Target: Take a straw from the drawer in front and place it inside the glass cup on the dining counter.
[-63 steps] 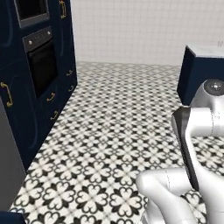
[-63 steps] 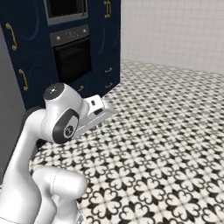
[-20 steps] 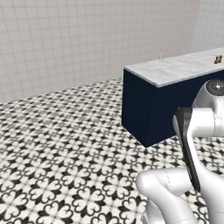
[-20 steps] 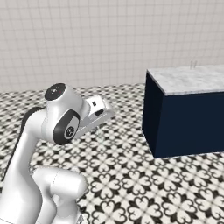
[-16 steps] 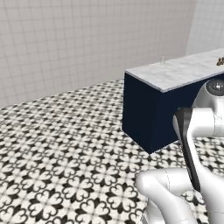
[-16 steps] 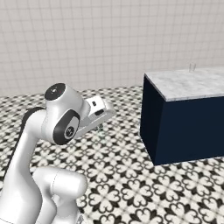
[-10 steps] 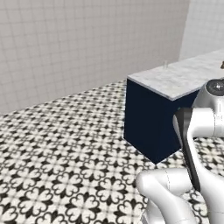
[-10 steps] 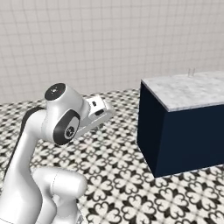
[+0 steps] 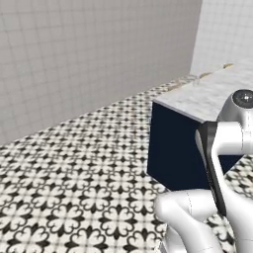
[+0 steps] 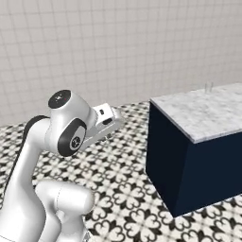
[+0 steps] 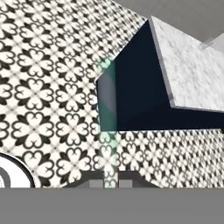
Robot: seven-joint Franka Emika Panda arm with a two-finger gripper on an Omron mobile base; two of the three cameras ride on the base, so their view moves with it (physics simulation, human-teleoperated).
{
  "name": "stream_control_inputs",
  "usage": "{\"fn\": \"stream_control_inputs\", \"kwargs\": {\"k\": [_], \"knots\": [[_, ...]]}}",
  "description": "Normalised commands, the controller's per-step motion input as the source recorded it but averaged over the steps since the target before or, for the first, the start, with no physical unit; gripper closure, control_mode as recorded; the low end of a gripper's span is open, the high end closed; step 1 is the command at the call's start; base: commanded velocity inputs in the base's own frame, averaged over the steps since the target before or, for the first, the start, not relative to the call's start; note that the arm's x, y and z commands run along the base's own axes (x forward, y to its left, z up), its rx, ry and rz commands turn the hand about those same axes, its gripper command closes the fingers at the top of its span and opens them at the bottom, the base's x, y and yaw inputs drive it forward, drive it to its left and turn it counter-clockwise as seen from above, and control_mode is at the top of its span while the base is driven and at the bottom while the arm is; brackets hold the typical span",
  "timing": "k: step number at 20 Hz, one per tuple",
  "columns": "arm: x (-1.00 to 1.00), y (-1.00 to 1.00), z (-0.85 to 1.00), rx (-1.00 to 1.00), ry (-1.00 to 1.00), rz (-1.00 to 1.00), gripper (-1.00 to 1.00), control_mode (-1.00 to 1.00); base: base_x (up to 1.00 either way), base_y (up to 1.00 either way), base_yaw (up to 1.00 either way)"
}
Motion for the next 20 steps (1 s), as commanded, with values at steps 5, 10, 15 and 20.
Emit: {"fn": "stream_control_inputs", "kwargs": {"k": [5,10,15,20], "knots": [[0.0,0.0,0.0,0.0,0.0,0.0,1.0,1.0,1.0,0.62,-0.27],[0.0,0.0,0.0,0.0,0.0,0.0,1.0,1.0,1.0,0.63,-0.29],[0.0,0.0,0.0,0.0,0.0,0.0,1.0,1.0,1.0,0.62,-0.3],[0.0,0.0,0.0,0.0,0.0,0.0,1.0,1.0,1.0,0.62,-0.35]]}}
